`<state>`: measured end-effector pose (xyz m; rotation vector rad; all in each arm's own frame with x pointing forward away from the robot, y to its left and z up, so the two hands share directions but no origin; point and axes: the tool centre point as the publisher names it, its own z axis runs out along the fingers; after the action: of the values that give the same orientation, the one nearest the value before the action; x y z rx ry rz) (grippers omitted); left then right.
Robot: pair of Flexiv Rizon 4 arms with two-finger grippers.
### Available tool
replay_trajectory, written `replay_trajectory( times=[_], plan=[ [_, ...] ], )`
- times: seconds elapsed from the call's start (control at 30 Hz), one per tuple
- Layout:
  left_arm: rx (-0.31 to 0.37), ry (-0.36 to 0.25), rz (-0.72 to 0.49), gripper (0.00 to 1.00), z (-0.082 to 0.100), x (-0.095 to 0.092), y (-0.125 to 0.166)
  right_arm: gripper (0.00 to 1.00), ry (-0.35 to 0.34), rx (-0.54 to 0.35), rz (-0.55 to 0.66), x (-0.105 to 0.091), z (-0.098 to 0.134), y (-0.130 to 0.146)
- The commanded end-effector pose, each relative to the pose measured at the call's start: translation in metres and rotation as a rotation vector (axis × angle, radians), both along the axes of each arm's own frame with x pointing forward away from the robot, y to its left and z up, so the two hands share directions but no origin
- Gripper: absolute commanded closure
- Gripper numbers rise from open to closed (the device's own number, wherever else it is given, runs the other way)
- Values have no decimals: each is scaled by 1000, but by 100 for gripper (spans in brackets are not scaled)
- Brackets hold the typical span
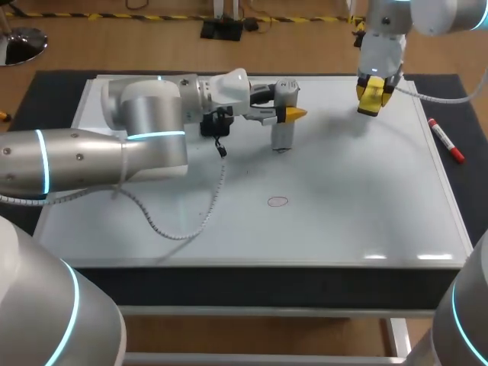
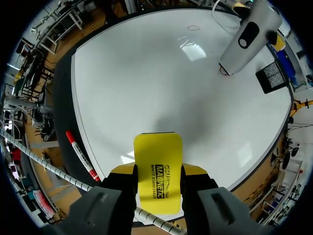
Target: Pick up the inspection probe, press it on each red-marked spot on the whiteboard one by one, put down the probe, pick up the eraser, and wipe off all the red marks.
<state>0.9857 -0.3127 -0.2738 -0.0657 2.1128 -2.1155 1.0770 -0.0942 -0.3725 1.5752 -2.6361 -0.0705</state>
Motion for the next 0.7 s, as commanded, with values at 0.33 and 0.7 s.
replay_trajectory(
  times=[0.33, 0.7],
  plan=[
    [-13, 8, -9, 100, -8, 7, -7, 100, 4, -2, 3, 2, 1, -1],
    [-19, 22, 0, 100, -13, 5, -6, 100, 4, -2, 3, 2, 1, -1]
  ],
)
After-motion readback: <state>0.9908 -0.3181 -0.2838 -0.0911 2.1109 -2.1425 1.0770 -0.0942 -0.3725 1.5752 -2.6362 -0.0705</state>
